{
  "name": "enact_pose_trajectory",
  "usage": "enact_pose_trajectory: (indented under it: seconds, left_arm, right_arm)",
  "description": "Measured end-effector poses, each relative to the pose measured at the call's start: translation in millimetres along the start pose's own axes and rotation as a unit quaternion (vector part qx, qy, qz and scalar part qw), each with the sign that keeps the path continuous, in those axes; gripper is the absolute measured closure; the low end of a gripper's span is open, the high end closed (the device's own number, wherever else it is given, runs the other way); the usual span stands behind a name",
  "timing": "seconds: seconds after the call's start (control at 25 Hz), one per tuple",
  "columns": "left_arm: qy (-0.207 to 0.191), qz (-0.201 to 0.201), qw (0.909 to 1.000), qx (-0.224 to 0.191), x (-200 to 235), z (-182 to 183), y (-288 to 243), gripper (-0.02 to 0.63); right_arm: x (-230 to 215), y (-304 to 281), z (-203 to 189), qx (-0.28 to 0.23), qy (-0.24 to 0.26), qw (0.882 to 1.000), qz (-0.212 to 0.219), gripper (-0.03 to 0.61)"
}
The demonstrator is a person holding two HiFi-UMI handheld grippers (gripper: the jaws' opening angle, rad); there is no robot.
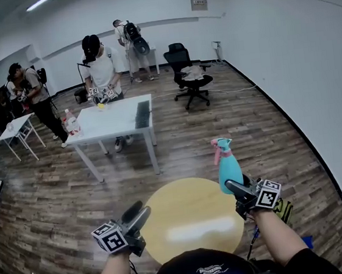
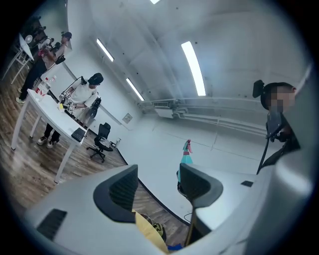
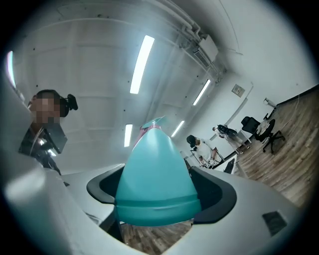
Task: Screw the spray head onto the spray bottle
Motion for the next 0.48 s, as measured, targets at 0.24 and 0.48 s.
enact_pose_trajectory:
  seconds: [0.24,0.48]
  left_arm:
    - [-0.011,0.002,0.9999,-0.002,-4,-4,0,0.322]
    - [-0.004,0.002,1.0000,-0.004,-12,-2,0,0.322]
  right_arm:
    - [2,8,7,-0.018,0.009,1.000,-0.007,0.147]
    - [4,8,8,-0.010,0.013,1.000,-0.009,0.147]
Point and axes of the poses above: the fingertips, and each gripper's own axes: y backward along the fingers, x to its left, z out of its top, the point moved 8 cm from there along y, backward along the fingers, and after that the axes turned 14 degrees about z, right-handed, at the moved point
